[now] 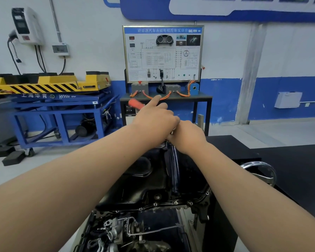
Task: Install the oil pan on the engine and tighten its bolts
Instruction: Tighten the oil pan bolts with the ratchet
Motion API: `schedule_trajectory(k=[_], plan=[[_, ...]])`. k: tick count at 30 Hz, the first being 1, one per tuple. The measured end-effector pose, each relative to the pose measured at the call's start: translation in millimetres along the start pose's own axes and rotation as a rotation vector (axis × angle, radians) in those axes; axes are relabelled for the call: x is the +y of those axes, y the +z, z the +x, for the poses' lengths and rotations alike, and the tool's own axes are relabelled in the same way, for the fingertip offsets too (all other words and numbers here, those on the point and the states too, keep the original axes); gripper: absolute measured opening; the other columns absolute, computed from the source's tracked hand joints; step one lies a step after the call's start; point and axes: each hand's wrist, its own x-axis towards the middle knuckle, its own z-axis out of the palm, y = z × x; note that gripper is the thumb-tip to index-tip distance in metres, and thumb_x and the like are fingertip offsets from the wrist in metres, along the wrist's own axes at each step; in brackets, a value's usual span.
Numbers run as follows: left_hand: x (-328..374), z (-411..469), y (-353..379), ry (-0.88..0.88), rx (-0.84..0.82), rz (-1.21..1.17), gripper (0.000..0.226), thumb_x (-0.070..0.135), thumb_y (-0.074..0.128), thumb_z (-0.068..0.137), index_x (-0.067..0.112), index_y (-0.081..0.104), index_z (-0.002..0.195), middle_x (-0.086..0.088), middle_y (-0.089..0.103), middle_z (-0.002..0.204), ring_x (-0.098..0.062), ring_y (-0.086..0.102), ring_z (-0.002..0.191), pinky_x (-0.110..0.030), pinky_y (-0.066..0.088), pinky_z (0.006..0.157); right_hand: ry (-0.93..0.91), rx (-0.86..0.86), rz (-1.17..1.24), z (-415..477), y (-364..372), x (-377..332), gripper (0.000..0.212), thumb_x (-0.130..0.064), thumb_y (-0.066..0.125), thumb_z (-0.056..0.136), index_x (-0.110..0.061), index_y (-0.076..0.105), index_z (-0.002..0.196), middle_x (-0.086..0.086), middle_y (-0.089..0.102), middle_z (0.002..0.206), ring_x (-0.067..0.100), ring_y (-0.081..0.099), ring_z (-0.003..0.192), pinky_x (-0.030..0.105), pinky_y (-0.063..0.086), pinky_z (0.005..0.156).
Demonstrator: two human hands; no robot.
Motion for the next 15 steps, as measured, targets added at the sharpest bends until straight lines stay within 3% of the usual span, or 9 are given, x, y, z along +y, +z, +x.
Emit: schedule_trajectory(k=[2, 4, 6, 9, 11, 14, 15], plan=[[-2.0, 0.8, 0.8, 0.027, 0.021, 0.031, 0.033, 0.013, 0.054, 0.089, 0.026, 0.057, 0.120, 0.007, 0.061, 0.117, -0.024, 0.047, 0.116, -0.046, 0.011, 0.116, -0.017, -0.020, 0.014, 0.3, -1.4, 1.1, 0.025, -0.042, 0.048, 0.091, -0.022, 0.047, 0.077, -0.005, 0.047, 0.067, 0.017, 0.050, 0.059, 0.029, 0.040, 0.052], [-0.3, 1.4, 1.9, 0.022, 0.044, 0.029, 0.029, 0.019, 0.051, 0.093, 0.026, 0.056, 0.121, 0.007, 0.063, 0.117, -0.023, 0.048, 0.116, -0.045, 0.010, 0.116, -0.032, -0.004, 0.018, -1.4, -2.8, 3.4, 0.022, -0.039, 0.048, 0.091, -0.021, 0.049, 0.079, -0.004, 0.049, 0.067, 0.018, 0.051, 0.060, 0.028, 0.040, 0.051], [2.4, 1.7, 3.0, -0.006, 0.041, -0.005, 0.020, 0.030, 0.046, 0.096, 0.023, 0.058, 0.110, 0.006, 0.066, 0.104, -0.022, 0.054, 0.107, -0.043, 0.012, 0.115, -0.032, 0.035, 0.000, -3.4, -3.9, 5.4, 0.024, -0.030, 0.048, 0.090, -0.020, 0.043, 0.068, -0.004, 0.046, 0.061, 0.018, 0.048, 0.054, 0.026, 0.034, 0.047], [4.5, 3.3, 0.1, -0.086, -0.043, -0.066, 0.025, 0.043, 0.046, 0.091, 0.019, 0.052, 0.085, 0.003, 0.060, 0.077, -0.021, 0.057, 0.090, -0.042, 0.014, 0.115, -0.021, 0.046, -0.032, -4.8, -3.4, 3.1, 0.026, -0.019, 0.049, 0.085, -0.022, 0.038, 0.061, -0.003, 0.046, 0.059, 0.016, 0.045, 0.051, 0.025, 0.030, 0.044], [5.9, 3.4, 0.0, -0.103, -0.070, -0.084, 0.025, 0.041, 0.048, 0.090, 0.018, 0.055, 0.086, 0.003, 0.050, 0.068, -0.020, 0.055, 0.082, -0.042, 0.015, 0.115, -0.019, 0.042, -0.023, -4.7, -1.0, 0.6, 0.025, -0.019, 0.049, 0.084, -0.022, 0.039, 0.061, -0.003, 0.047, 0.060, 0.016, 0.046, 0.052, 0.026, 0.032, 0.045], [6.8, 1.6, 4.2, -0.007, 0.022, -0.028, 0.010, 0.023, 0.052, 0.091, 0.020, 0.056, 0.100, 0.005, 0.063, 0.089, -0.021, 0.054, 0.104, -0.042, 0.013, 0.114, -0.017, 0.042, 0.020, -3.8, 0.7, 1.6, 0.029, -0.027, 0.047, 0.088, -0.023, 0.036, 0.061, -0.003, 0.045, 0.058, 0.017, 0.046, 0.050, 0.024, 0.030, 0.044], [6.5, 0.3, 5.9, 0.021, 0.040, -0.005, 0.016, 0.018, 0.053, 0.090, 0.021, 0.056, 0.105, 0.005, 0.065, 0.099, -0.023, 0.050, 0.113, -0.043, 0.012, 0.114, -0.030, 0.033, 0.031, -4.0, 0.8, 2.9, 0.031, -0.030, 0.047, 0.089, -0.024, 0.034, 0.061, -0.004, 0.043, 0.058, 0.016, 0.044, 0.049, 0.024, 0.028, 0.043]])
